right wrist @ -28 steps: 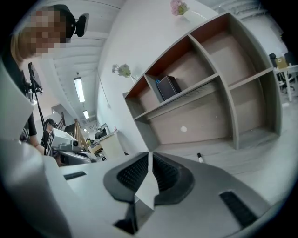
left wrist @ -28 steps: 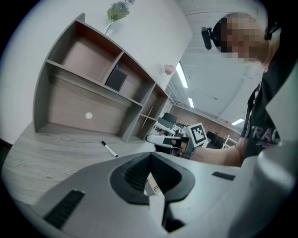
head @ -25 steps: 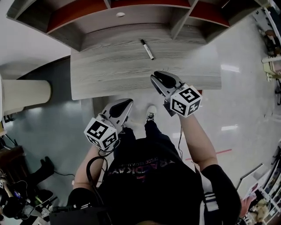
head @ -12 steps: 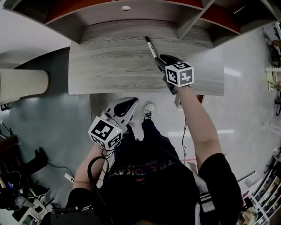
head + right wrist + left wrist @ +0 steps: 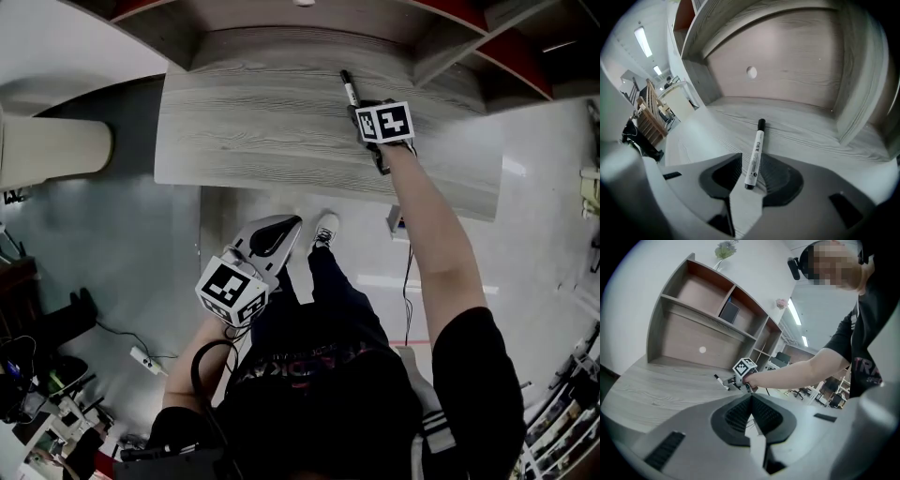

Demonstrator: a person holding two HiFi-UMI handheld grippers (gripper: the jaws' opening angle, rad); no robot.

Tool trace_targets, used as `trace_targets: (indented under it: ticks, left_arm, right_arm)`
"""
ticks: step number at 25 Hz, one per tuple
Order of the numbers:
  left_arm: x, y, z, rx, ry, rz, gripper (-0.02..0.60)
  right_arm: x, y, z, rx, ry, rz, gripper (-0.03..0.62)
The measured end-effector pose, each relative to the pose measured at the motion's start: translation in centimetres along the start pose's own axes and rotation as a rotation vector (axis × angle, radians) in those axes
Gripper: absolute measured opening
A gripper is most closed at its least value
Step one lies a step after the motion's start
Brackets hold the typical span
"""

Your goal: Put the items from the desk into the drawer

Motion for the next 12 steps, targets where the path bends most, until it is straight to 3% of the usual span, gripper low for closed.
trace_targets:
  ticks: [8,12]
  left_arm:
    - [-0.8,-0.5,-0.6,0.015,0.044,-0.015,0.009]
    - [-0.9,-0.5,-0.8,0.026,0.057,-0.021,0.009]
  right_arm:
    - [2.0,0.0,0.6,-0.051,-0.049,-0.078,0.123]
    - [2.1,0.2,0.4,-0.127,-0.09,-0.096,0.117]
Point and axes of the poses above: the fingertips, and each gripper's own axes: x forward along the fingers, z to its right, y out of its top, the point moved 3 cm from there along -x, backward along the fingers, and after that the axes turned 10 degrees about -y, right-handed, at the moved point
